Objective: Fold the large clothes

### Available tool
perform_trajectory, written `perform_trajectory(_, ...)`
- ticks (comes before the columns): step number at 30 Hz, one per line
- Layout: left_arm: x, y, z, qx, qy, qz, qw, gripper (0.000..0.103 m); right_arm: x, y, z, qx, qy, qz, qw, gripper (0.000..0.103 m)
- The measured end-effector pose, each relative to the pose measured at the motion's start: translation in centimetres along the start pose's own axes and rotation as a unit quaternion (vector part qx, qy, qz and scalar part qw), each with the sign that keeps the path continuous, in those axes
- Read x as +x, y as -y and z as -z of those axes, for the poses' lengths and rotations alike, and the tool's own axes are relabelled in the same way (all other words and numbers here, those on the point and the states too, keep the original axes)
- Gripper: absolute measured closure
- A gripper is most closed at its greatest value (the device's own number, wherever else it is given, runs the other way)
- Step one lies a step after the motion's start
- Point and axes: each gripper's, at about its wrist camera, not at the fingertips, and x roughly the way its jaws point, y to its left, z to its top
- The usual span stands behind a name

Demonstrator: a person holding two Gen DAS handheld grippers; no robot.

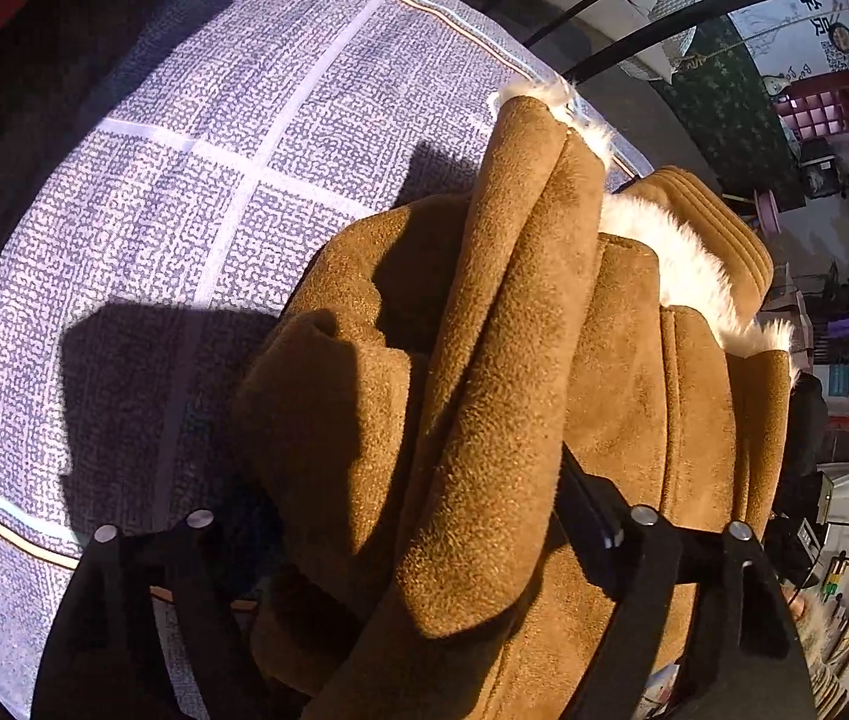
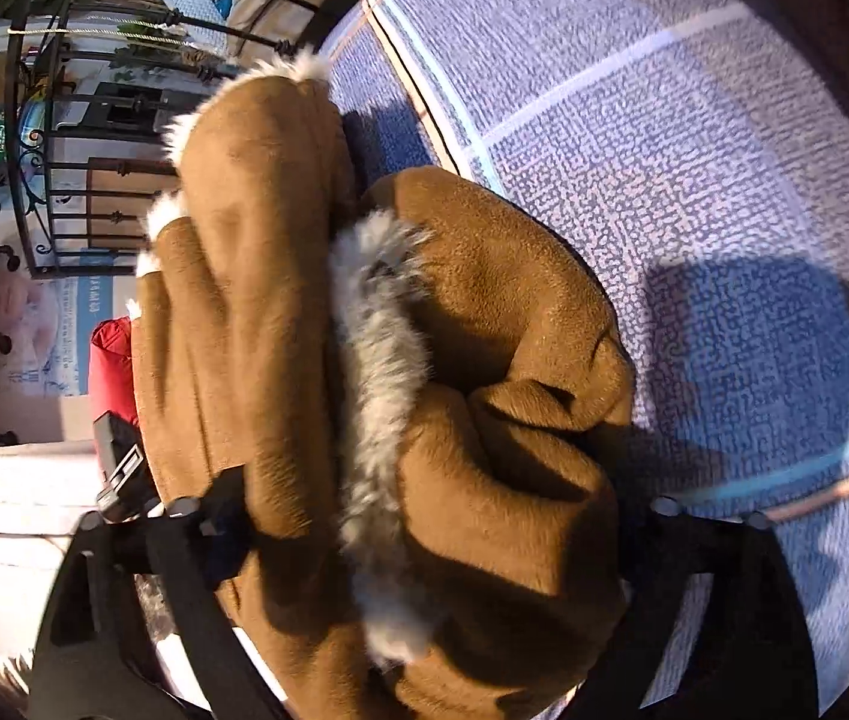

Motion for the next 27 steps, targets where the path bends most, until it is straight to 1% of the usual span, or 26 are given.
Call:
perform_trajectory(1,-0.4,0.4,0.1,0.009,0.003,-0.003,1.0,0.038,-0.5,-0.5,0.4,-0.004,0.009,0.004,1.0,0.034)
perform_trajectory(2,-0.8,1.0,0.1,0.017,0.006,-0.006,0.9998,0.042,-1.0,-1.0,0.8,-0.01,0.017,0.007,1.0,0.037)
perform_trajectory(4,-2.1,1.8,0.3,0.031,0.016,-0.004,0.9994,0.055,-2.1,-2.2,1.7,-0.02,0.033,0.01,0.999,0.045)
perform_trajectory(6,-4.0,2.4,0.5,0.041,0.034,0.009,0.9986,0.059,-3.5,-3.8,2.5,-0.036,0.053,0.012,0.998,0.051)
perform_trajectory(9,-8.0,4.7,0.7,0.065,0.074,0.029,0.9948,0.062,-6.9,-6.8,4.5,-0.068,0.092,0.005,0.993,0.056)
perform_trajectory(11,-10.9,6.5,0.8,0.073,0.1,0.047,0.9912,0.063,-9.5,-8.3,5.6,-0.074,0.117,-0.009,0.99,0.057)
perform_trajectory(12,-12.1,7.9,0.9,0.087,0.113,0.05,0.9885,0.063,-11.2,-8.9,6.3,-0.073,0.132,-0.017,0.988,0.057)
perform_trajectory(14,-14.4,11.4,1.0,0.123,0.138,0.063,0.9808,0.063,-14.7,-8.9,7.9,-0.07,0.159,-0.028,0.984,0.058)
perform_trajectory(15,-15.2,13.3,1.3,0.139,0.146,0.074,0.9767,0.063,-16.9,-9.0,8.8,-0.064,0.18,-0.032,0.981,0.058)
perform_trajectory(17,-15.9,17.5,1.1,0.172,0.152,0.098,0.9684,0.063,-20.9,-8.8,10.6,-0.061,0.219,-0.033,0.973,0.058)
perform_trajectory(20,-15.6,25.0,0.9,0.225,0.144,0.15,0.9519,0.063,-28.1,-7.8,13.5,-0.042,0.296,-0.024,0.954,0.058)
perform_trajectory(22,-14.5,31.1,0.8,0.271,0.13,0.186,0.9354,0.063,-33.0,-6.7,15.8,-0.027,0.353,-0.004,0.935,0.058)
perform_trajectory(23,-13.9,34.1,0.8,0.291,0.122,0.198,0.928,0.063,-35.2,-6.1,17.1,-0.018,0.38,0.008,0.925,0.058)
perform_trajectory(25,-12.2,41.0,0.7,0.328,0.096,0.227,0.9122,0.063,-39.0,-4.7,20.2,0.017,0.437,0.03,0.899,0.058)
perform_trajectory(26,-11.3,44.5,1.1,0.354,0.085,0.231,0.9022,0.063,-40.3,-4.0,21.5,0.031,0.461,0.046,0.886,0.058)
perform_trajectory(27,-10.3,47.8,1.5,0.379,0.072,0.233,0.8926,0.063,-41.5,-3.1,23.2,0.05,0.488,0.063,0.869,0.058)
